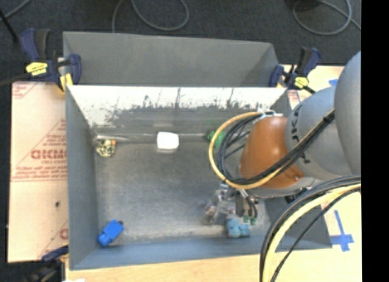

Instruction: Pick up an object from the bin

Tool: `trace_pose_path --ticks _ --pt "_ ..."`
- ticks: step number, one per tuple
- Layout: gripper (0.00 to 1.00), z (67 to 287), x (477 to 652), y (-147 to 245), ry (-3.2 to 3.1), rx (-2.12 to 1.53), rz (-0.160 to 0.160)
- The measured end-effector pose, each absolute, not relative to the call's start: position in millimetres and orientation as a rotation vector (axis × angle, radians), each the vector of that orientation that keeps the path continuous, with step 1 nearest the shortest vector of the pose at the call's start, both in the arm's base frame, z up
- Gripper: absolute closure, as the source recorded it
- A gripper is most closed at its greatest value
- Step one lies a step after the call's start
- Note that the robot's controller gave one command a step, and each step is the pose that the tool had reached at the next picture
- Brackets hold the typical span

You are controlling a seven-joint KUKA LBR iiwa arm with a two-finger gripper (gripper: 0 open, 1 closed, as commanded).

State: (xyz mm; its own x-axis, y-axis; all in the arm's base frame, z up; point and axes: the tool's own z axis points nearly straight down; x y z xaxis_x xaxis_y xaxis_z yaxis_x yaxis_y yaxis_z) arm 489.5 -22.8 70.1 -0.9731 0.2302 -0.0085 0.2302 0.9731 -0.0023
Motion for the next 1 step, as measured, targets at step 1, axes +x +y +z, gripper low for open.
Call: trace_pose_path --ticks 1 --pt "1.00 70.1 489.5 -22.9 3.113 0.361 -0.005"
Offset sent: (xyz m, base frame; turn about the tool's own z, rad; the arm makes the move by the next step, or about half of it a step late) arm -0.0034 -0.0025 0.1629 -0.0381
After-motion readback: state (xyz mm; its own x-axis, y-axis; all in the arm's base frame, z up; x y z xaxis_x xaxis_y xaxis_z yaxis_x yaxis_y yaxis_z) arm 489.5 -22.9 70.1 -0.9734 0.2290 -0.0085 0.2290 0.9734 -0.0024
